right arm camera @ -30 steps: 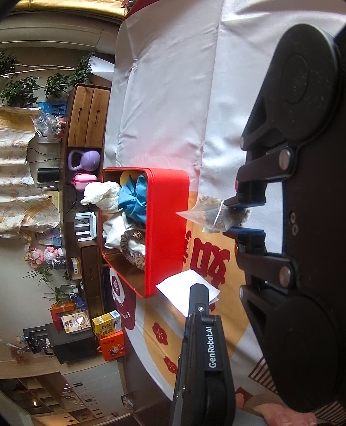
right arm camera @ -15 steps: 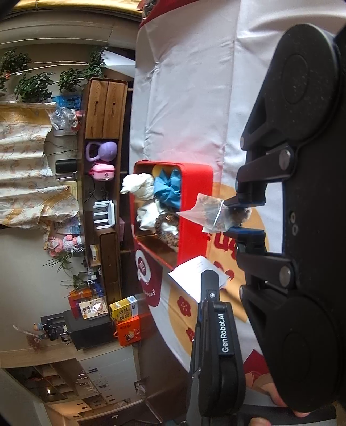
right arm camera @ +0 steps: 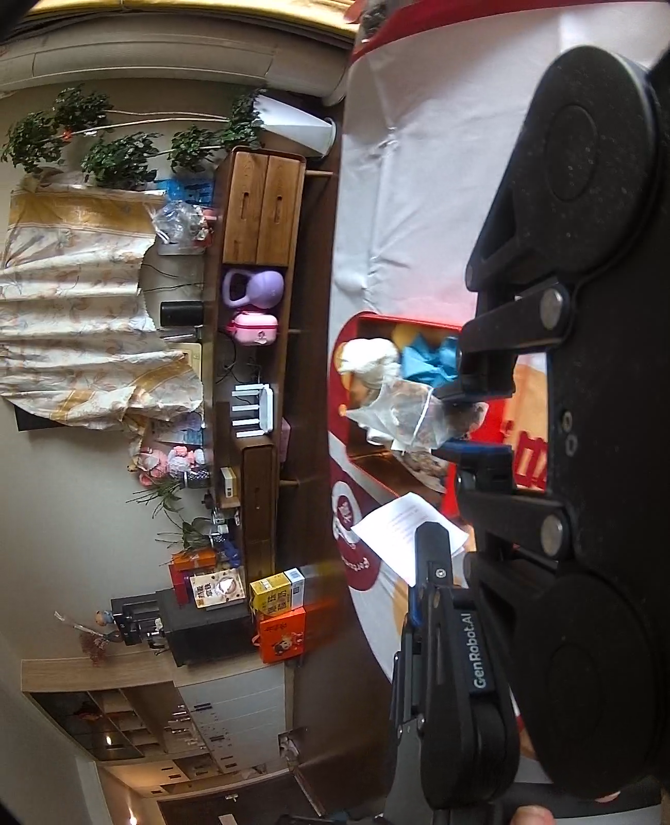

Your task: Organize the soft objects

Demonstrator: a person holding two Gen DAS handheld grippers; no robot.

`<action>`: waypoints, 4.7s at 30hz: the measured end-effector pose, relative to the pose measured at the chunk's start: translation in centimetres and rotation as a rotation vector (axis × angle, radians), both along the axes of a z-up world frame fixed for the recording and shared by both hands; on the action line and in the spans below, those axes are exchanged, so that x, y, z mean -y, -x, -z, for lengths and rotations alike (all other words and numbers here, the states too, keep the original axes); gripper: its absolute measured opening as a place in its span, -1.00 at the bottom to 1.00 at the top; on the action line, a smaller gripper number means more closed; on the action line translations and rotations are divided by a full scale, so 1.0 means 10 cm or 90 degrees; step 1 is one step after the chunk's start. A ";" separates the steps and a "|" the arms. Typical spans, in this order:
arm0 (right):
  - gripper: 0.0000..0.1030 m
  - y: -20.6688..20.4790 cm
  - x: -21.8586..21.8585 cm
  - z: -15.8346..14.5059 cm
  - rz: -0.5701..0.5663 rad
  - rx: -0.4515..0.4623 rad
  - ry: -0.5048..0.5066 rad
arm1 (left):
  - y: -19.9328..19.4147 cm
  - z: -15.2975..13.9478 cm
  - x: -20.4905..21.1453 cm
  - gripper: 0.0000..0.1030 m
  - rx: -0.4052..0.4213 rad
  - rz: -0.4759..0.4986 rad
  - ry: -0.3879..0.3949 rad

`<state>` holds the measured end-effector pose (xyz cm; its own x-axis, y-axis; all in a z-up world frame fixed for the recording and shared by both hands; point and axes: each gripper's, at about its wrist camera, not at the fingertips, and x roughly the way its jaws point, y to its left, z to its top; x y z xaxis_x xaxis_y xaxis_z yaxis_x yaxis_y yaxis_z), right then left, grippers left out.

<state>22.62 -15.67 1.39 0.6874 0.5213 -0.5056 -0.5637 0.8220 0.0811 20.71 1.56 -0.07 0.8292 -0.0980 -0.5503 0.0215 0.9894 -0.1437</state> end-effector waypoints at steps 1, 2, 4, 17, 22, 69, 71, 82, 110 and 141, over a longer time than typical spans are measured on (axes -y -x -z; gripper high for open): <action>-0.74 -0.05 -0.03 -0.01 -0.002 0.002 0.002 | -0.04 -0.02 -0.01 -0.83 0.002 0.001 -0.002; -0.74 -0.09 -0.05 -0.02 0.000 0.004 0.004 | -0.09 -0.03 -0.02 -0.83 0.004 0.000 -0.006; -0.74 -0.20 -0.09 -0.02 0.002 0.003 0.004 | -0.19 -0.05 -0.07 -0.83 0.005 -0.002 -0.007; -0.74 -0.83 -0.31 0.32 0.017 -0.021 0.038 | -0.91 0.21 -0.35 -0.83 -0.043 -0.030 -0.005; -0.74 -1.02 -0.39 0.48 0.017 -0.039 0.048 | -1.08 0.39 -0.37 -0.83 -0.063 -0.033 -0.010; -0.06 -1.17 -0.29 0.80 0.031 -0.123 0.007 | -1.23 0.87 -0.31 -0.76 -0.144 -0.022 0.004; 0.00 -1.13 -0.27 0.75 0.030 -0.116 0.003 | -1.20 0.84 -0.30 -0.73 -0.140 -0.021 0.004; 0.21 -0.81 -0.14 0.43 0.019 -0.083 -0.015 | -0.94 0.60 -0.24 -0.71 -0.126 -0.019 -0.002; 0.81 0.34 0.17 0.03 0.003 0.025 -0.031 | 0.19 0.05 -0.15 0.43 -0.048 -0.031 0.009; 1.00 1.03 0.50 0.10 0.068 0.071 -0.071 | 1.13 -0.25 0.06 1.00 0.030 -0.062 -0.023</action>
